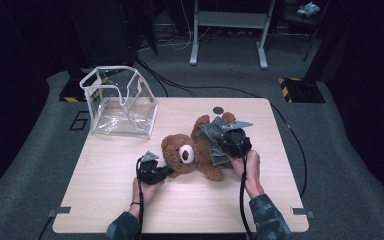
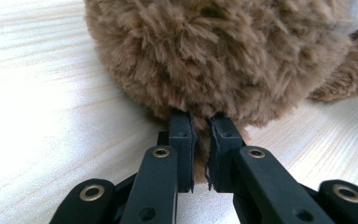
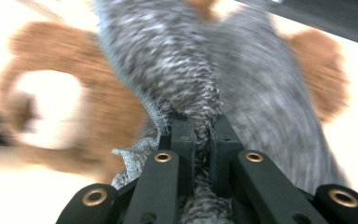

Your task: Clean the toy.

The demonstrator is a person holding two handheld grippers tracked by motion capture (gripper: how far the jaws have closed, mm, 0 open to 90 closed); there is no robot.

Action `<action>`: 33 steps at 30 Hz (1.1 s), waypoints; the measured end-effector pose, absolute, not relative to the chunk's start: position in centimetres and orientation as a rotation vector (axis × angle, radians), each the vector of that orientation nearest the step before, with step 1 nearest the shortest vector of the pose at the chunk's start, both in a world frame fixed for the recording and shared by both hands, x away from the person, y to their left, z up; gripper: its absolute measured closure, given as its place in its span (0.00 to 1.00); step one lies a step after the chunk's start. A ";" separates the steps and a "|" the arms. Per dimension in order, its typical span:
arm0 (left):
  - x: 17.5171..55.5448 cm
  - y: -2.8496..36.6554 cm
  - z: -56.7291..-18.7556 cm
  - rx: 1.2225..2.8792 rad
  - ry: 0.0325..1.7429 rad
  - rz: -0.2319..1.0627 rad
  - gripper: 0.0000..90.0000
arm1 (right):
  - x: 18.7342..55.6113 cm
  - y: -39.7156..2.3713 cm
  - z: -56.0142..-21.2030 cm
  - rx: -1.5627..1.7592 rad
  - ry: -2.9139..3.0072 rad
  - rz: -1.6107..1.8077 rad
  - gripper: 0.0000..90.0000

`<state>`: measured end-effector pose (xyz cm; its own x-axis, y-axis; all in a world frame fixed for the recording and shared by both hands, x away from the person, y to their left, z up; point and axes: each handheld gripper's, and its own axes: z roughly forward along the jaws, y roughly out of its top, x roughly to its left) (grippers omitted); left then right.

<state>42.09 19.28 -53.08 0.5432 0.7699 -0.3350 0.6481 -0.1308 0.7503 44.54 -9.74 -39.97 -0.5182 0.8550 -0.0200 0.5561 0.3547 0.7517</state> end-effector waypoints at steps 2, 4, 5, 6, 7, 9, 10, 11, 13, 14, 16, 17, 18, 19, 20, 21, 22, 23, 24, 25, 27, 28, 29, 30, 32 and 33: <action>42.1 19.3 -53.1 1.845 1.163 0.160 0.91 | 44.4 -8.2 -40.3 1.179 2.248 0.953 0.92; 42.1 19.3 -53.1 1.843 1.165 0.157 0.91 | 44.7 -7.6 -41.0 1.168 2.253 0.893 0.92; 42.1 19.4 -53.1 1.843 1.163 0.158 0.91 | 45.0 -7.8 -41.4 1.186 2.247 0.885 0.92; 42.1 19.4 -53.1 1.842 1.162 0.157 0.91 | 45.3 -8.4 -41.7 1.208 2.243 0.889 0.92; 42.1 19.4 -53.1 1.844 1.162 0.155 0.91 | 45.4 -9.1 -41.9 1.234 2.228 0.887 0.92; 42.1 19.3 -53.1 1.843 1.160 0.157 0.91 | 45.5 -10.6 -42.1 1.263 2.190 0.864 0.92; 42.1 19.3 -53.1 1.844 1.160 0.158 0.91 | 45.6 -11.3 -42.2 1.295 2.170 0.845 0.92; 42.1 19.3 -53.1 1.844 1.161 0.159 0.91 | 45.8 -12.1 -42.4 1.297 2.148 0.820 0.92; 42.1 19.3 -53.1 1.846 1.164 0.160 0.91 | 46.3 -13.7 -43.1 1.362 2.129 0.788 0.92; 42.1 19.3 -53.1 1.845 1.164 0.162 0.91 | 46.6 -14.5 -43.6 1.387 2.131 0.778 0.92; 42.1 19.3 -53.1 1.848 1.160 0.162 0.91 | 47.0 -15.6 -44.5 1.434 2.132 0.758 0.92; 42.1 19.3 -53.1 1.849 1.158 0.166 0.91 | 47.1 -15.9 -44.7 1.451 2.121 0.767 0.92; 42.1 19.3 -53.1 1.850 1.157 0.165 0.91 | 47.1 -16.1 -44.4 1.456 2.108 0.771 0.92; 42.1 19.2 -53.1 1.851 1.160 0.162 0.91 | 47.0 -16.1 -44.1 1.455 2.104 0.782 0.92; 42.1 19.2 -53.1 1.853 1.160 0.163 0.91 | 47.0 -16.0 -43.5 1.456 2.087 0.810 0.92; 42.1 19.2 -53.1 1.855 1.161 0.163 0.91 | 47.0 -15.9 -42.9 1.442 2.075 0.842 0.92; 42.1 19.2 -53.1 1.855 1.161 0.163 0.91 | 47.1 -15.7 -42.4 1.417 2.069 0.889 0.92; 42.1 19.2 -53.1 1.855 1.161 0.163 0.91 | 47.3 -15.4 -42.0 1.406 2.062 0.916 0.92; 42.1 19.2 -53.1 1.855 1.161 0.163 0.91 | 47.7 -15.0 -41.8 1.395 2.063 0.915 0.92; 42.1 19.2 -53.1 1.853 1.160 0.163 0.91 | 48.2 -14.7 -41.9 1.397 2.076 0.906 0.92; 42.1 19.2 -53.1 1.853 1.159 0.165 0.91 | 49.4 -14.4 -42.7 1.421 2.097 0.857 0.92; 42.1 19.2 -53.1 1.854 1.158 0.162 0.91 | 50.0 -14.6 -43.3 1.443 2.098 0.831 0.92; 42.1 19.2 -53.1 1.855 1.160 0.165 0.91 | 50.5 -15.0 -43.8 1.475 2.087 0.807 0.92; 42.1 19.2 -53.1 1.854 1.161 0.167 0.91 | 50.9 -15.6 -44.2 1.493 2.073 0.766 0.92; 42.1 19.2 -53.1 1.859 1.161 0.163 0.91 | 51.2 -16.7 -44.5 1.554 2.053 0.715 0.92; 42.1 19.2 -53.1 1.859 1.162 0.163 0.91 | 51.1 -17.3 -44.3 1.562 2.038 0.703 0.92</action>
